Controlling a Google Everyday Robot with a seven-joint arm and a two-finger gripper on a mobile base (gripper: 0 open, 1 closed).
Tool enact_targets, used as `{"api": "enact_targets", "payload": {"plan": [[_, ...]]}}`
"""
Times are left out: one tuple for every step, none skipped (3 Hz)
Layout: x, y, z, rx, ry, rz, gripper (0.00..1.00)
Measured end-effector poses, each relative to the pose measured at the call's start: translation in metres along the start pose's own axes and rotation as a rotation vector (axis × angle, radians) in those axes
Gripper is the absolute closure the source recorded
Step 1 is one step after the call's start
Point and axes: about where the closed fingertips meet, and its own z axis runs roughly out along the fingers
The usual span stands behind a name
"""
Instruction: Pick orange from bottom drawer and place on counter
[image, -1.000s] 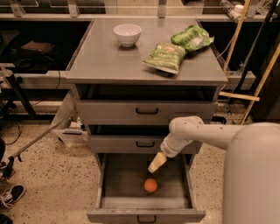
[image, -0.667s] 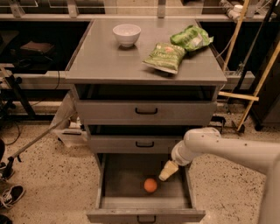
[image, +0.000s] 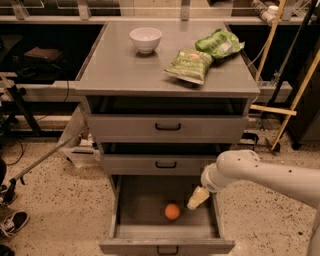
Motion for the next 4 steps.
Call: {"api": "enact_targets", "payload": {"plan": [[0.015, 0.004, 0.035, -0.061, -0.022, 0.087, 0.00], [0.037, -0.010, 0.092, -0.119, -0.101, 0.290, 0.00], [0.053, -0.012, 0.154, -0.169, -0.167, 0.450, 0.00], [0.065, -0.008, 0.179, -0.184, -0.173, 0.493, 0.00]]}}
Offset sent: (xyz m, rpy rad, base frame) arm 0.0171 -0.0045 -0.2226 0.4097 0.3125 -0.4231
